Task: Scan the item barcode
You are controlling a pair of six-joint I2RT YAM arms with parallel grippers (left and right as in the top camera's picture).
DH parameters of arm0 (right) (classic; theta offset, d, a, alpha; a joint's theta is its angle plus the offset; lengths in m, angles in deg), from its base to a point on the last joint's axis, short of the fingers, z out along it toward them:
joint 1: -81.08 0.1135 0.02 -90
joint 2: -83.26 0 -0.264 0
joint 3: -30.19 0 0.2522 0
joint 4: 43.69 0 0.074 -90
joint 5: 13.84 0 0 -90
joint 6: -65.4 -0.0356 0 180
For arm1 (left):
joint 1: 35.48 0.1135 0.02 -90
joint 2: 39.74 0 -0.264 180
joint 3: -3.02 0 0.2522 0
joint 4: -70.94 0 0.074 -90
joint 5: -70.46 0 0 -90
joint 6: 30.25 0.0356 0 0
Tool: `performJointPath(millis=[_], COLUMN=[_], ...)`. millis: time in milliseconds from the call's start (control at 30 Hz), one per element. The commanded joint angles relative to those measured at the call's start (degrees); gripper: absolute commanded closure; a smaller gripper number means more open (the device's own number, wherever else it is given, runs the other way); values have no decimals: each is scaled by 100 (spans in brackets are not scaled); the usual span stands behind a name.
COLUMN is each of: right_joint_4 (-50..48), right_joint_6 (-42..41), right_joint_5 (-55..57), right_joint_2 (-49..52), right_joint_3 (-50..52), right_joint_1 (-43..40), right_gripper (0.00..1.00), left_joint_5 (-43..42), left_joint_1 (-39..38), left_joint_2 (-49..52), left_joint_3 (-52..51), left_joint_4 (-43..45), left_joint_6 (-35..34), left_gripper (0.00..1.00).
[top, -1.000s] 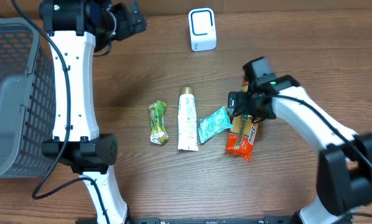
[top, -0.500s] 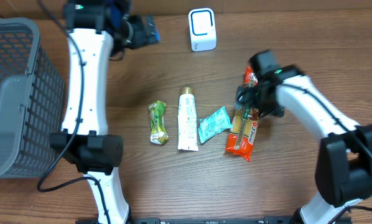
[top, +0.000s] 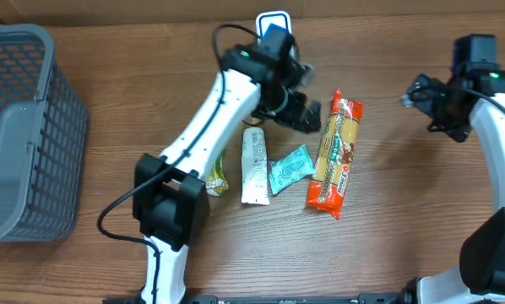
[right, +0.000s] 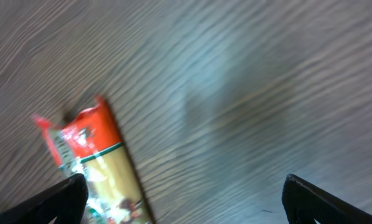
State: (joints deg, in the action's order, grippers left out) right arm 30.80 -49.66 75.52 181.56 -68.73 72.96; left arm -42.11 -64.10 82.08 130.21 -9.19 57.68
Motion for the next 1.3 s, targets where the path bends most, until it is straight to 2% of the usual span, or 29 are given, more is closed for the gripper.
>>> performJointPath(millis=[0, 100, 200, 367, 467, 533, 700, 900, 1067, 1167, 1200, 1267], right_joint_4=[-9, -9, -9, -7, 20, 35, 35, 24, 20, 20, 22, 24], right_joint_6=[-2, -2, -2, -2, -2, -2, -4, -2, -2, -2, -2, -2], right_joint_5=[-11, -52, -52, -50, -50, -50, -50, -50, -50, -50, -50, -52], right_joint_2=[-74, -74, -74, -74, -74, -74, -72, -68, -46, -46, -46, -46], right_joint_3=[-72, -72, -72, -72, -72, -72, -72, -68, -68, -68, -68, -68], right_joint_1=[-129, -133, -122, -122, -122, -122, -122, -122, -122, -122, -122, -122], right_gripper=[0, 0, 0, 0, 0, 0, 0, 0, 0, 0, 0, 0], left_joint_5=[-153, 9, 573, 1561, 2721, 3038, 3069, 3515, 3379, 2898, 2455, 1945], left_joint_1=[-94, -111, -48, 173, 315, 391, 498, 595, 678, 686, 686, 684], left_joint_2=[-24, -24, -24, -24, -24, -24, -24, -24, -26, -37, -66, -94], left_joint_3=[-31, -31, -31, -31, -28, -28, -28, -28, -17, 107, 267, 514], left_joint_4=[70, 192, 435, 1226, 1375, 1373, 1147, 579, 442, 426, 372, 262], left_joint_6=[953, 933, 503, -1047, -2468, -2898, -2920, -2855, -2691, -2111, -1596, -1064], left_gripper=[0, 0, 0, 0, 0, 1, 1, 1, 1, 0, 0, 0])
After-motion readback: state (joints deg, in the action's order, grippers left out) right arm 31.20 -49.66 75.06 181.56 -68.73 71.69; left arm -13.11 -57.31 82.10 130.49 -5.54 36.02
